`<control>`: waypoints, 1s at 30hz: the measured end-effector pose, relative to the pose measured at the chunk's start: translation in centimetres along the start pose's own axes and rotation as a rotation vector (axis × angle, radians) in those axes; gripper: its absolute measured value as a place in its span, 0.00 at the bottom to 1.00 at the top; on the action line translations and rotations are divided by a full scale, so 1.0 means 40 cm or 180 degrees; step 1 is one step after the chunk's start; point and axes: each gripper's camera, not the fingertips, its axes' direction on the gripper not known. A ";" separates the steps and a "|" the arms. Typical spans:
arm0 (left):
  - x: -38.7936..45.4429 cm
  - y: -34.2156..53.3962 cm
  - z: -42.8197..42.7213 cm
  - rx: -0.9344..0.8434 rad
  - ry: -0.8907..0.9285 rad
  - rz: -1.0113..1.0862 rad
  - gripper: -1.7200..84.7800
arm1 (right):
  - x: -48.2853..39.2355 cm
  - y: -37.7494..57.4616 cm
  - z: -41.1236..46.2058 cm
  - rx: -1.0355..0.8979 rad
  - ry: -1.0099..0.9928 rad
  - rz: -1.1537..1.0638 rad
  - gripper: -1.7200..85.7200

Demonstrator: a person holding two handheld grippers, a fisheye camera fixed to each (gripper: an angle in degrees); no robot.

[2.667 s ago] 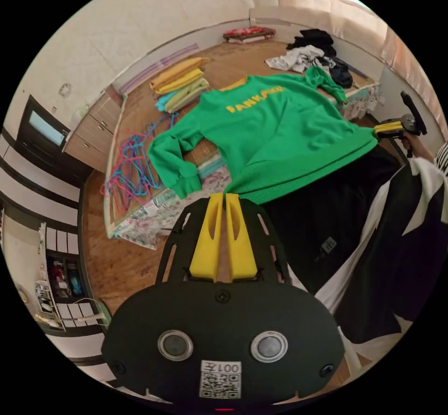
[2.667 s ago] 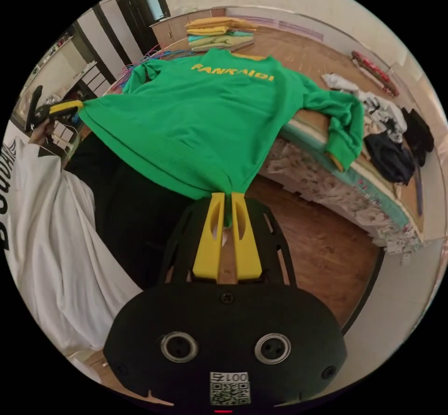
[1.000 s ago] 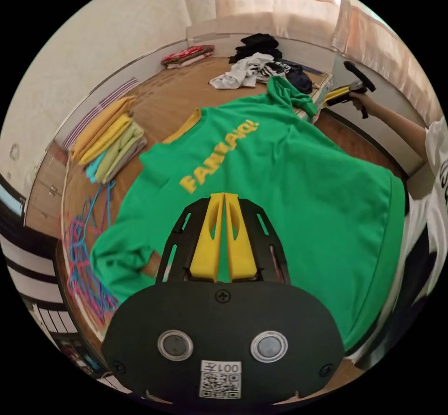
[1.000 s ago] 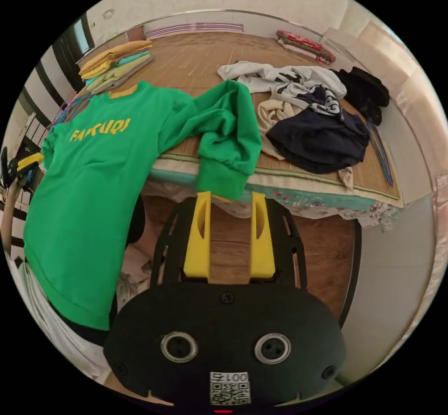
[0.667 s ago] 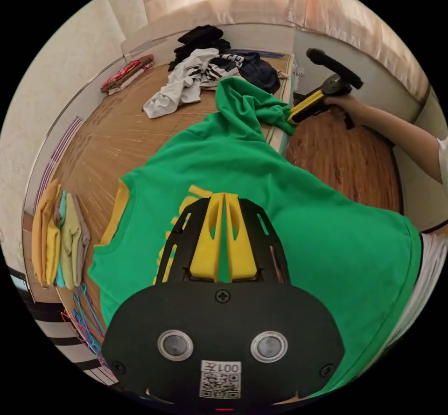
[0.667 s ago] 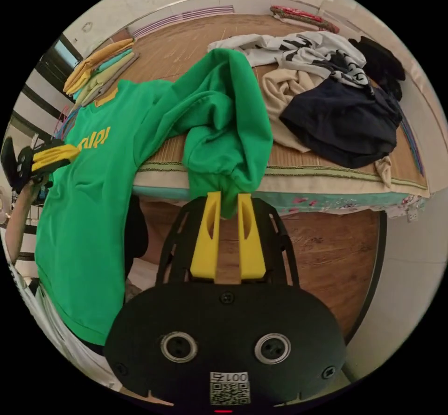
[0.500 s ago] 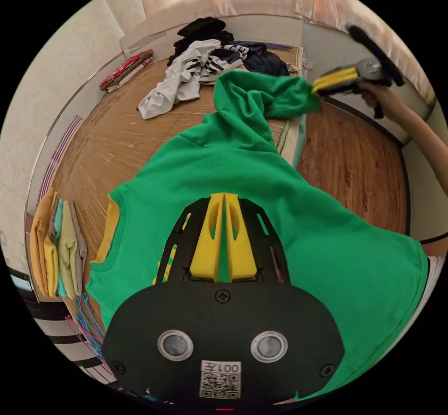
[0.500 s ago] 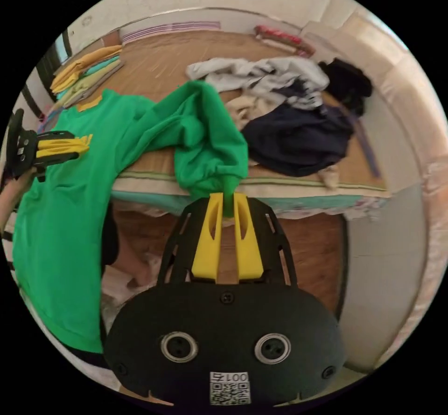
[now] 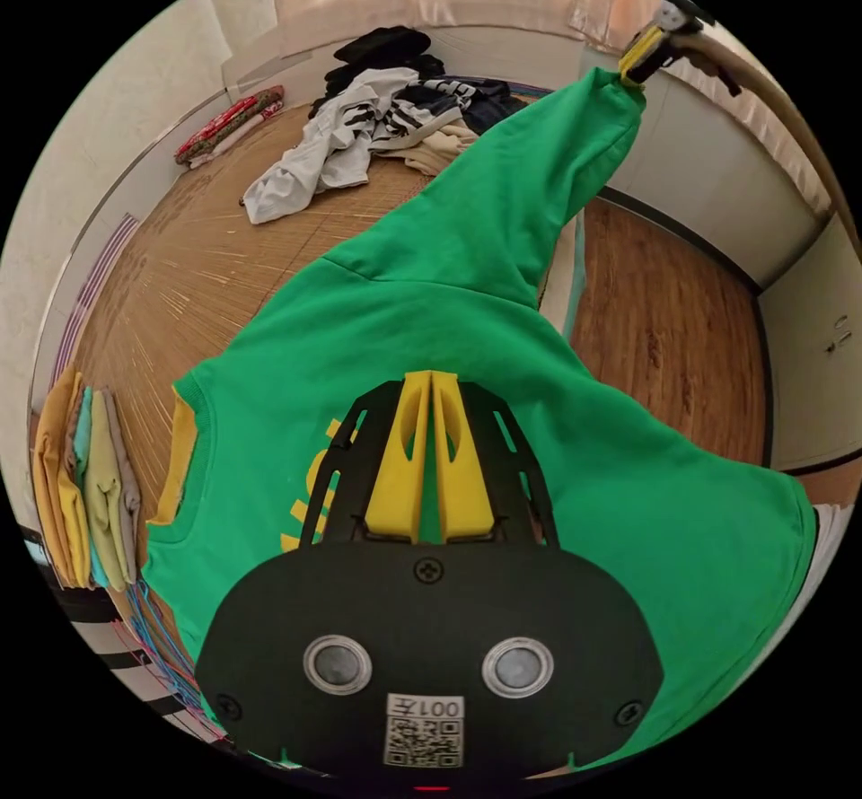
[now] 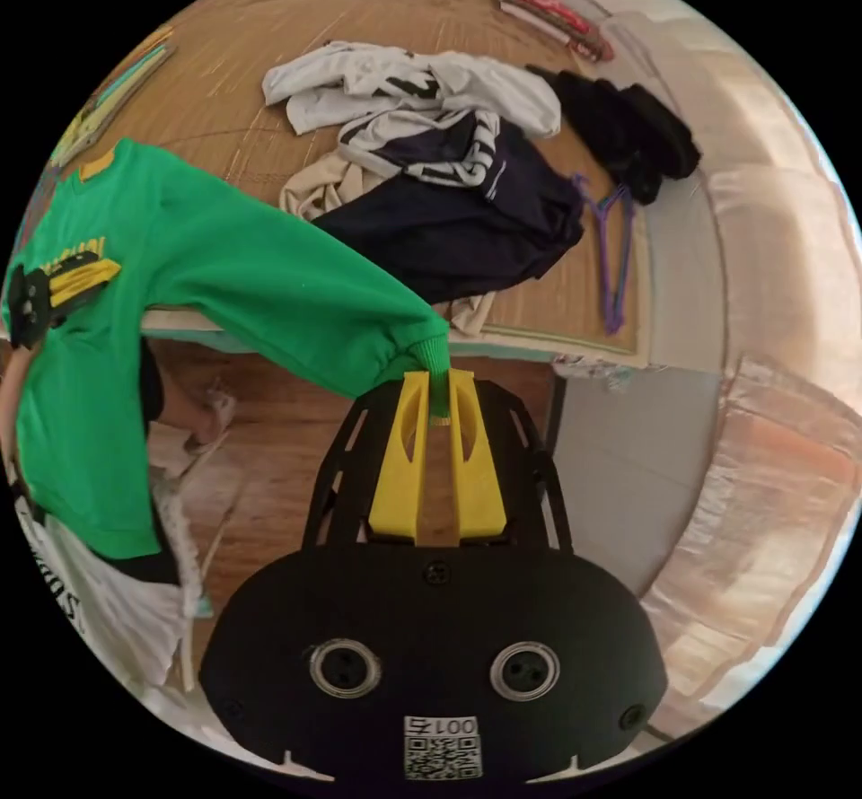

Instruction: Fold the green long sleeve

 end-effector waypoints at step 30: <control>-0.048 0.677 -0.483 -0.0426 -0.0296 -0.1443 0.09 | -1.249 0.001 -0.399 0.1431 -0.1188 -0.3705 0.12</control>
